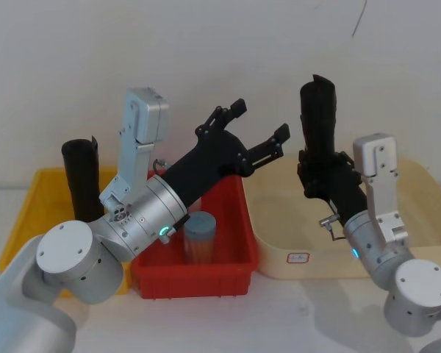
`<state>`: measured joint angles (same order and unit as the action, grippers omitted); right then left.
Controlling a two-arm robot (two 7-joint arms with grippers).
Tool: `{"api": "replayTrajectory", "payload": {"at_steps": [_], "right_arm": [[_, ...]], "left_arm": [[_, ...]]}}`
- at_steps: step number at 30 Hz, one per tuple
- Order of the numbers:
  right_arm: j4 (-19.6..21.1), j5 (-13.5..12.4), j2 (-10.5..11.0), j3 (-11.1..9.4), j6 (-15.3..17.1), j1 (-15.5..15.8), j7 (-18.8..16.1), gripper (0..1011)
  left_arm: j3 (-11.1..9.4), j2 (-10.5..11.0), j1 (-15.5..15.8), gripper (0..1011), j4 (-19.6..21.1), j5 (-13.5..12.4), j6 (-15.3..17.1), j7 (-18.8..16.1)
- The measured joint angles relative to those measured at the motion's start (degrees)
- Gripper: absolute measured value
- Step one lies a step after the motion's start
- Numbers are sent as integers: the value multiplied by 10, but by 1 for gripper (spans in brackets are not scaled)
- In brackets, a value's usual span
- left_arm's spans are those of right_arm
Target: Pick up the garbage bag with the one hand and transfer it to the other hand.
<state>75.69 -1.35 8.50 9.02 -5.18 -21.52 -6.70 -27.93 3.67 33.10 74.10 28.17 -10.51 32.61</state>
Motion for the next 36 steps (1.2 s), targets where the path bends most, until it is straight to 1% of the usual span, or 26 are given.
{"api": "replayTrajectory", "payload": {"at_steps": [3,10,11,12,18,20,24,28,33,34,36], "right_arm": [[-2,0,3,-7,2,-1,1,510],[1,-3,8,-23,9,1,-1,744],[2,-4,9,-24,9,2,-2,744],[4,-5,10,-27,11,3,-4,795],[17,-11,14,-33,18,10,-15,932],[22,-13,16,-33,20,13,-19,999],[36,-21,21,-34,26,22,-33,1001],[55,-31,27,-31,33,33,-52,1001],[81,-44,34,-23,46,46,-78,1001],[85,-45,35,-22,48,48,-81,1001],[97,-50,37,-16,55,54,-91,1001]], "left_arm": [[0,0,0,1002,0,0,0,0],[0,0,0,1002,0,0,0,0],[0,0,0,1002,0,0,0,0],[0,0,0,1002,0,0,0,0],[0,2,-1,1002,2,-1,0,-2],[0,4,-3,1002,6,-3,0,-8],[0,9,-9,1002,18,-12,3,-21],[3,19,-21,1002,39,-26,10,-46],[9,32,-40,1002,70,-46,24,-79],[9,32,-40,1002,70,-46,24,-79],[13,39,-50,1002,87,-55,31,-93]]}}
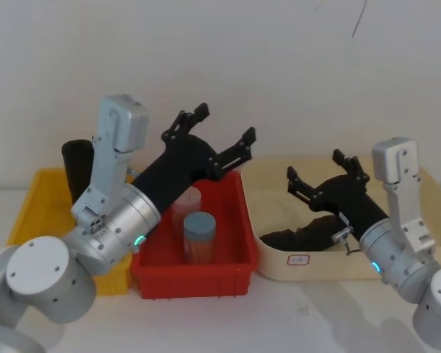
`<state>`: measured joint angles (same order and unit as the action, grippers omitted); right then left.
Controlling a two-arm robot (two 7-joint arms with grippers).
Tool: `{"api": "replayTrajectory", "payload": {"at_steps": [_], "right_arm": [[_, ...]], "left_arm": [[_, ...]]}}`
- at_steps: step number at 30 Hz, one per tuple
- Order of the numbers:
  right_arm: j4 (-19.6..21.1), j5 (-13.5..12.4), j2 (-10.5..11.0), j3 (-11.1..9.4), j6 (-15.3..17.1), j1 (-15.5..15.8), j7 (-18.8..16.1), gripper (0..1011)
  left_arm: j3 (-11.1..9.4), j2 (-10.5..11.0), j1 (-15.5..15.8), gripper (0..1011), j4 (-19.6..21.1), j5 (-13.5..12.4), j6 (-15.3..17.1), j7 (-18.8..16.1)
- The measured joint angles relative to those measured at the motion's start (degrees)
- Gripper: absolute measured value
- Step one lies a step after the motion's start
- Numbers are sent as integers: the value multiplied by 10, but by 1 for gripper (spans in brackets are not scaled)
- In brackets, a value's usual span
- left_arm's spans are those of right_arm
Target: Pick up the garbage bag with the one hand and transfer it to the other hand.
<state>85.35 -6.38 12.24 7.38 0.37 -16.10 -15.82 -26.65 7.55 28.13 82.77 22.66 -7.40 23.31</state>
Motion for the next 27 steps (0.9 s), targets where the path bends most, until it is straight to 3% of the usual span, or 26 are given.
{"api": "replayTrajectory", "payload": {"at_steps": [10,13,27], "right_arm": [[40,-15,5,27,26,17,-33,1001],[52,-19,8,39,36,21,-46,1001],[77,-22,23,80,65,20,-84,1001]], "left_arm": [[18,31,-47,1002,75,-42,40,-64],[30,46,-74,1002,116,-62,61,-95],[73,80,-157,1002,219,-101,110,-171]]}}
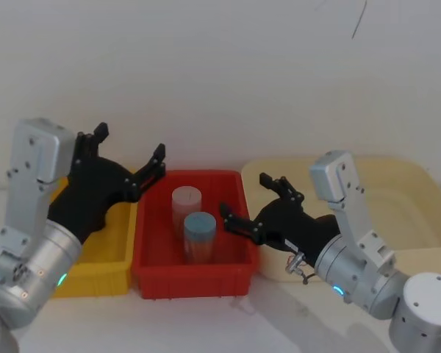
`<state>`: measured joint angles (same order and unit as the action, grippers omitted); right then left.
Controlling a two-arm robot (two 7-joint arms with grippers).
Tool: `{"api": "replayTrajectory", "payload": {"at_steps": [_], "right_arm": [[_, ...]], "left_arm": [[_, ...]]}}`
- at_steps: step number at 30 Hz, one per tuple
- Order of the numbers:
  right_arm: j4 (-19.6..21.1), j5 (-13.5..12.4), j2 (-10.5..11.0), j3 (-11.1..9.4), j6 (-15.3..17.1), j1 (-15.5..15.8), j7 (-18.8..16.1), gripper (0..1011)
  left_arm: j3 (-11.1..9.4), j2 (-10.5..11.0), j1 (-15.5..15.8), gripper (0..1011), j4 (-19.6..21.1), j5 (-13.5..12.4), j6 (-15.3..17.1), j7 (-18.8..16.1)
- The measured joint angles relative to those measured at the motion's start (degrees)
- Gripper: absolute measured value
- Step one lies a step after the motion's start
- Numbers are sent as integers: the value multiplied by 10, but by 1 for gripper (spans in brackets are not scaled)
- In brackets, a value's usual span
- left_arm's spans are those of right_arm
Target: Pick up the garbage bag with the one hand and transfer it to the other hand.
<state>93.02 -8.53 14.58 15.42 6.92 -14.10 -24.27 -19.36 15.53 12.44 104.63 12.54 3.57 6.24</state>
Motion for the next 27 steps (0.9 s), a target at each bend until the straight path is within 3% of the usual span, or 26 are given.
{"api": "replayTrajectory", "payload": {"at_steps": [15,27], "right_arm": [[5,19,19,40,28,-15,-18,1001],[-28,47,17,82,59,-46,-20,1001]], "left_arm": [[23,11,-41,1002,43,-13,19,-31],[29,15,-53,1002,56,-18,25,-40]]}}
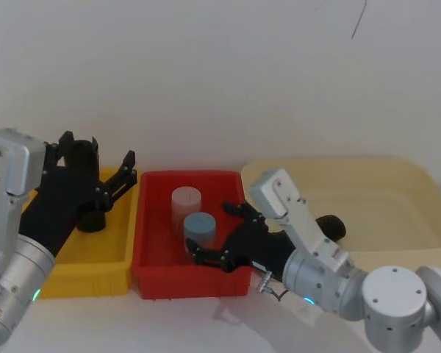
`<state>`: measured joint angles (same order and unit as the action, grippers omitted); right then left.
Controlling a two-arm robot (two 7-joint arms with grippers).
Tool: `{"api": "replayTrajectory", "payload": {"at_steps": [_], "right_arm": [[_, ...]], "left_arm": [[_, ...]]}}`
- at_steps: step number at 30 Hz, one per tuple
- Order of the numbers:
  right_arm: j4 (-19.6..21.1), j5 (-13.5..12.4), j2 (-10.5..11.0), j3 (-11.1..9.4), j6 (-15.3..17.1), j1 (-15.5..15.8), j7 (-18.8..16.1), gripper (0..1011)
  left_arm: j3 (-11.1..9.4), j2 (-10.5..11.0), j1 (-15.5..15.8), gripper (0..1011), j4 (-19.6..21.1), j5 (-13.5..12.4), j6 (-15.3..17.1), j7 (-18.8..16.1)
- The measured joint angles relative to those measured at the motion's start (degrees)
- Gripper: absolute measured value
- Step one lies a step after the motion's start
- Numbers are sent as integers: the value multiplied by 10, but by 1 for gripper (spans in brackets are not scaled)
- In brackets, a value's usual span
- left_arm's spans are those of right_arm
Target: Pick up the garbage bag with the one hand and transfer it to the other hand.
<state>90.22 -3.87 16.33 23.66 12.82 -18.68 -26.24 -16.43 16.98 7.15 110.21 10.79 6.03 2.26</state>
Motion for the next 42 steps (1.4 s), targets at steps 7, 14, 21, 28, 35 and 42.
{"api": "replayTrajectory", "payload": {"at_steps": [7,14,21,28,35,42], "right_arm": [[-26,12,-9,20,8,-20,3,1001],[-53,22,-21,35,16,-43,10,1001],[-68,23,-29,39,20,-57,17,1001],[-80,22,-32,39,22,-69,23,1001],[-89,23,-31,44,22,-76,25,1001],[-103,30,-32,52,22,-86,24,1001]], "left_arm": [[2,1,-3,1002,3,-1,1,-2],[3,1,-5,1002,5,-1,2,-4],[3,1,-6,1002,6,-2,2,-4],[3,2,-6,1001,6,-2,3,-4],[3,2,-6,1002,7,-2,3,-5],[3,2,-7,1001,7,-2,3,-5]]}}
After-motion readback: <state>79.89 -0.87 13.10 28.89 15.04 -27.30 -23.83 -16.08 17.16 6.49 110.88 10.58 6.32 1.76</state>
